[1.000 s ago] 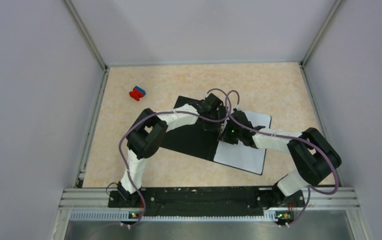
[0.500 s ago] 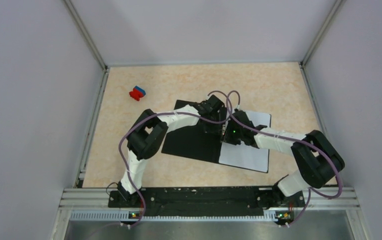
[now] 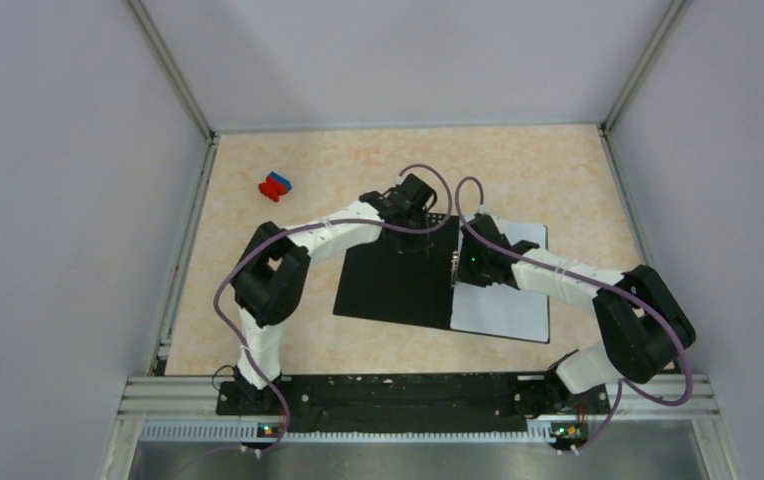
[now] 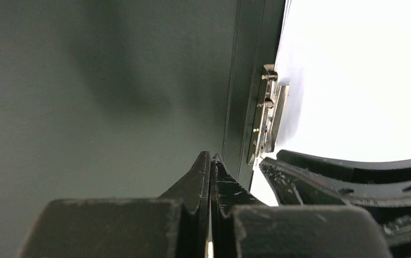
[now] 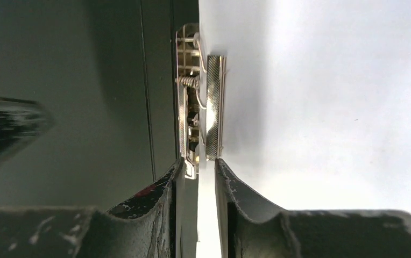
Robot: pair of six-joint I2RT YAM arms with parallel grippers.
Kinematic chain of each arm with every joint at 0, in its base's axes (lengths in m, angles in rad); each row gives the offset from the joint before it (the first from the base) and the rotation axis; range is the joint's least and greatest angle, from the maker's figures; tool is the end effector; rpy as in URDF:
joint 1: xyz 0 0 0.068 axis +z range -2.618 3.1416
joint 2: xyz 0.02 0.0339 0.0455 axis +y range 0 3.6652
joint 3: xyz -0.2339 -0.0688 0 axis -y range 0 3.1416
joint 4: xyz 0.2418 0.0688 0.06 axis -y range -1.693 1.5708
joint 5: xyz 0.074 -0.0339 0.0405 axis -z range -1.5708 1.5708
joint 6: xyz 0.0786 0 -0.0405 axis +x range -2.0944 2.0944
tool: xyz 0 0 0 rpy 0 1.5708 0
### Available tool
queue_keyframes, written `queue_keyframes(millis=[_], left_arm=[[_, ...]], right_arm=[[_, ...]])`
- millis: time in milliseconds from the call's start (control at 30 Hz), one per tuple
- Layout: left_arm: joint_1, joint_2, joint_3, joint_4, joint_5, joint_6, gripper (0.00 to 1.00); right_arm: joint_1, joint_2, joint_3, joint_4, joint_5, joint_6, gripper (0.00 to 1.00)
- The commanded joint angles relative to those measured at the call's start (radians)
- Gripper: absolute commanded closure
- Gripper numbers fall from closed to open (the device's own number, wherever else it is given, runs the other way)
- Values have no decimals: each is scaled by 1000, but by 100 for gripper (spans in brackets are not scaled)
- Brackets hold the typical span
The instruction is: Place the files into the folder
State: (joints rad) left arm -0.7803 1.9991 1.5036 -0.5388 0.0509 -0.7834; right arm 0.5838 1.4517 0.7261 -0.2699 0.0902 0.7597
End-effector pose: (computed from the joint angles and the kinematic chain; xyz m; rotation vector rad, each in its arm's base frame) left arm 0.3073 -0.3098 0.1330 0.0149 2.7377 -0.5797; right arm 0.2507 0.1571 0.1024 0.2640 2.5967 0.3884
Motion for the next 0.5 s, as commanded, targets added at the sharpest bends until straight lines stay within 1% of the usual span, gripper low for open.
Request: queue_keyframes(millis=[0,133,267,467], left_arm=[[76,-143,-11,-35,-41,-1,100],[158,-220,-84,-23,-41,8,100],[233,-278,-144,-23,-42,21,100],[319,-343,-220,-25,-41,34,100]], right_arm=[[-13,-16,97,-108,130,-57,72],[1,4,129,-121,175,-67,68],[34,67,193,-147,234,-76,63],[77,170,272,-173,302,-83,62]])
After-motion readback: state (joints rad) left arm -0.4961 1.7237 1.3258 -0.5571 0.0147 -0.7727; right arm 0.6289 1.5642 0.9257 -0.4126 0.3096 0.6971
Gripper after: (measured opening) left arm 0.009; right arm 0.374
